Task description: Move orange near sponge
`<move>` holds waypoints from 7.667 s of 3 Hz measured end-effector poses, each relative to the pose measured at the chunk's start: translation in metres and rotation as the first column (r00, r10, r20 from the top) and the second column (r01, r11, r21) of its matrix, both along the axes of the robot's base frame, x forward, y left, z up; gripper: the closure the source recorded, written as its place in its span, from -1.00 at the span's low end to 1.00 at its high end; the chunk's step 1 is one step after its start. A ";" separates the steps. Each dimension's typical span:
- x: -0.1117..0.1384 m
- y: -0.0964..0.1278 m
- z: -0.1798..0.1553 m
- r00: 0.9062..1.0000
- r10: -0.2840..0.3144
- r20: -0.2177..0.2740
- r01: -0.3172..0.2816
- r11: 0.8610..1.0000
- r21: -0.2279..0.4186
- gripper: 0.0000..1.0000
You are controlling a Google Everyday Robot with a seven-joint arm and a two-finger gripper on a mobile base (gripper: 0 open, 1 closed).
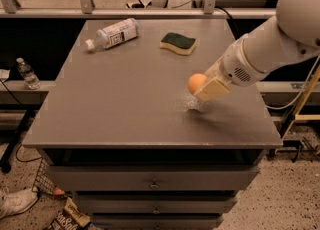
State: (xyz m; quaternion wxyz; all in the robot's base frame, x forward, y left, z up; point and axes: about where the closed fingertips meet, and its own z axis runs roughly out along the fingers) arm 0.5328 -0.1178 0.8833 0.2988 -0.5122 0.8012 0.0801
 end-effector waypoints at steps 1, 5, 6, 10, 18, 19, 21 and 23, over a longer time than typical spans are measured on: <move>0.000 0.000 0.000 1.000 0.001 0.000 -0.001 1.000 0.001 1.00; 0.104 -0.019 0.001 0.990 -0.139 -0.009 0.139 0.989 0.051 1.00; 0.133 -0.014 0.001 0.989 -0.147 -0.007 0.147 0.987 0.062 1.00; 0.177 -0.006 -0.014 0.985 -0.167 -0.030 0.169 0.980 0.101 1.00; 0.197 0.024 -0.044 0.990 -0.108 -0.094 0.122 0.979 0.162 -0.74; 0.197 0.026 -0.046 0.990 -0.105 -0.098 0.120 0.979 0.162 -1.00; 0.187 0.011 -0.038 0.987 -0.146 -0.072 0.156 0.973 0.169 -1.00; 0.127 -0.057 -0.005 0.931 -0.363 0.030 0.350 0.915 0.201 -1.00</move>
Offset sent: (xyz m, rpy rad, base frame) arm 0.0090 -0.0047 0.0021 0.0237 -0.0159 -0.0472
